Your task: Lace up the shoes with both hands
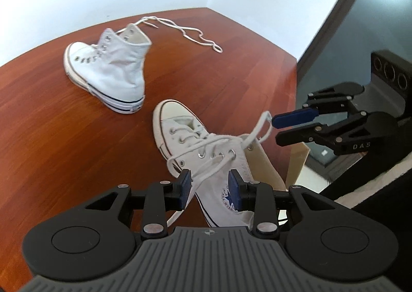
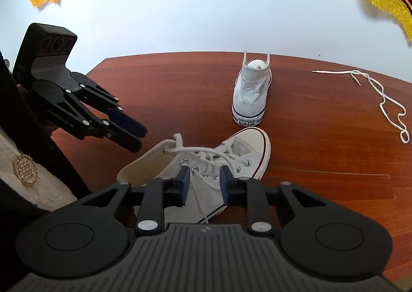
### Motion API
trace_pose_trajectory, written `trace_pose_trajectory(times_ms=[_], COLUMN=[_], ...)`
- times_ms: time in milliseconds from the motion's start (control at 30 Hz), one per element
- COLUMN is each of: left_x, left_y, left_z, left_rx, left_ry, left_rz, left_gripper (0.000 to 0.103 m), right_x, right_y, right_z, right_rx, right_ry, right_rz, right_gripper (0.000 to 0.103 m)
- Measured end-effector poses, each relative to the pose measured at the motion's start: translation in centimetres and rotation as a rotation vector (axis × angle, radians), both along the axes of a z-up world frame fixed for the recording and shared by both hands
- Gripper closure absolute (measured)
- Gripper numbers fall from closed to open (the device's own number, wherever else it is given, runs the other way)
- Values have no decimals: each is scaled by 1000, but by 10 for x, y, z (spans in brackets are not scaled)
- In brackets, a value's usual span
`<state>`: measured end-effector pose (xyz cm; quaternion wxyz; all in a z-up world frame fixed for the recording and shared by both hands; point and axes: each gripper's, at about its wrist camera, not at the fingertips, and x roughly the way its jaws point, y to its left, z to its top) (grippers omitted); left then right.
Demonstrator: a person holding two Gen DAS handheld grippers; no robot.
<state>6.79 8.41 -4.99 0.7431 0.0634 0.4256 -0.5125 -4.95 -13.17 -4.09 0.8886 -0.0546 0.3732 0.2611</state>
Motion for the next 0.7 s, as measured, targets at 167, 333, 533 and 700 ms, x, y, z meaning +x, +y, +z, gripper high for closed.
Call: trace_pose_trajectory(times_ms=[167,333,533,700], left_x=[0,1,4,0], left_y=[-14,-27,-40,-42], left_z=[-6,-11,-16,-16], left_rx=[29,49,65,57], left_ry=[-40,-81,-105,-131], left_rz=[-64,-123,-194,-226], left_gripper=[73,73,84,94], right_x=[3,6,10,10], right_y=[5,9,13,13], right_z=[-10,-17,-22,-23], right_rx=[-13,-26,-40,-45], right_ry=[28,41,50,54], right_rz=[47,82,101,99], right_gripper=[79,80,87,94])
